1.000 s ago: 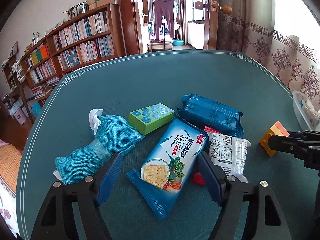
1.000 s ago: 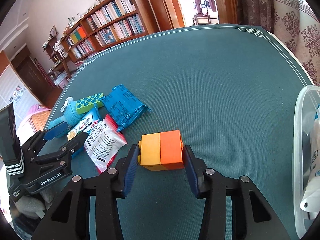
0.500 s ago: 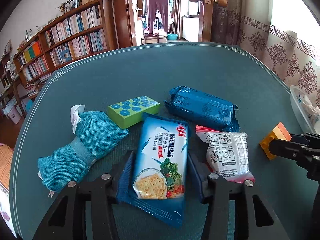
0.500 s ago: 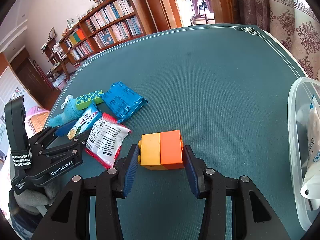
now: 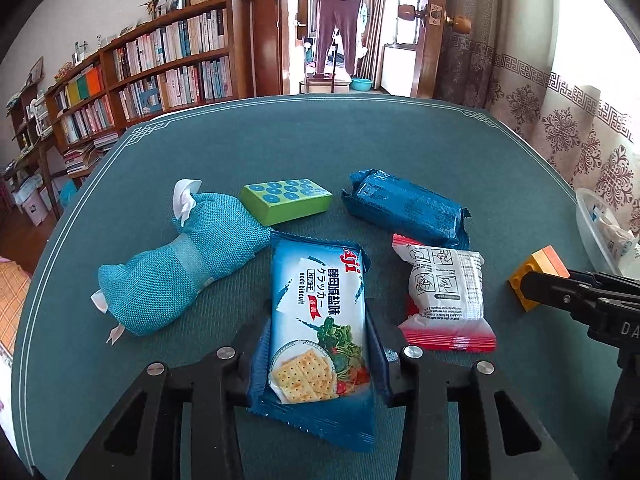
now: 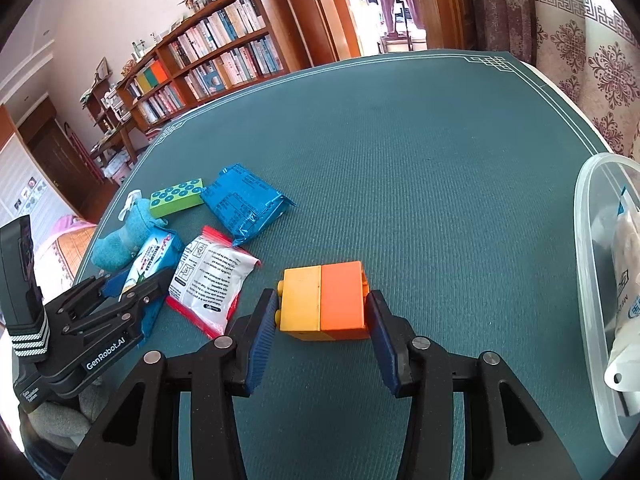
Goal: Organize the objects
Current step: 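Grasp the blue cracker packet with the left gripper, then carry the toy brick into the clear bowl and open the right gripper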
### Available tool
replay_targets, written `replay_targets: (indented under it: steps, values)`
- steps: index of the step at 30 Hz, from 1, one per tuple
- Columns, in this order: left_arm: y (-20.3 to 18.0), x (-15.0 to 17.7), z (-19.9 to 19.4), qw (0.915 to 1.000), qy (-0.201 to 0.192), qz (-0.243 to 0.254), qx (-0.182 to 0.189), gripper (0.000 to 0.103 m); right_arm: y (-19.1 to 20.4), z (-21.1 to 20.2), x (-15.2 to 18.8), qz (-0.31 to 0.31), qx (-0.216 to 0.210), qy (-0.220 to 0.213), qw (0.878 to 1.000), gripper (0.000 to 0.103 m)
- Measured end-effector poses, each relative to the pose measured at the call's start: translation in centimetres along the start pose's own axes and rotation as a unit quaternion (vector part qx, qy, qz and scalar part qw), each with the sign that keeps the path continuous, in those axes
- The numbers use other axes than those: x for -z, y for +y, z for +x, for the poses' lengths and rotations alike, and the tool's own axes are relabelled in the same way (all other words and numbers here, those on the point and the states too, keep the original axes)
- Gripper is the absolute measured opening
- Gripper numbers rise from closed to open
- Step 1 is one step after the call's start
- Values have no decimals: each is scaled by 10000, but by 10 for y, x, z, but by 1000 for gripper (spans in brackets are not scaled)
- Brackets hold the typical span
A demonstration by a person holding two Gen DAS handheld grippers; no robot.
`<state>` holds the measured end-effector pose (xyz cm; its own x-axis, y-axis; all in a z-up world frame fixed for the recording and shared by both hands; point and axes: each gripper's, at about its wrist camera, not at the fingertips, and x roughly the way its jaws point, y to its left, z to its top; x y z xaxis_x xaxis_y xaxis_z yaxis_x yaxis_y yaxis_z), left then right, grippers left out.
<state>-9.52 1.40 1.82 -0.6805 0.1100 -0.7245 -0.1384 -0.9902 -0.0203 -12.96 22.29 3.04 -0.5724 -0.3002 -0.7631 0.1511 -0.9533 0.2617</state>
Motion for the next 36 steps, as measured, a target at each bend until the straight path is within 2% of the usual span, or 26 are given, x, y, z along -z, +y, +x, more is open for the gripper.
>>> replay_targets:
  steps: [10,22,31,36]
  values:
    - [-5,8,-21,9997,-203,-141,61,43,11,-9,7,-116,65,-2,9999,46]
    - [-30,5,-43,9987,-395,-62,307,43,8,-60,15,-139,-134,-362,9992,45]
    - [-59,2,-58,9975,-500,142,486,43,-22,-104,23,169,-153,-660,9976,45]
    - [-75,0,-67,9962,-575,299,583,43,-49,-137,27,392,-5,-954,9947,45]
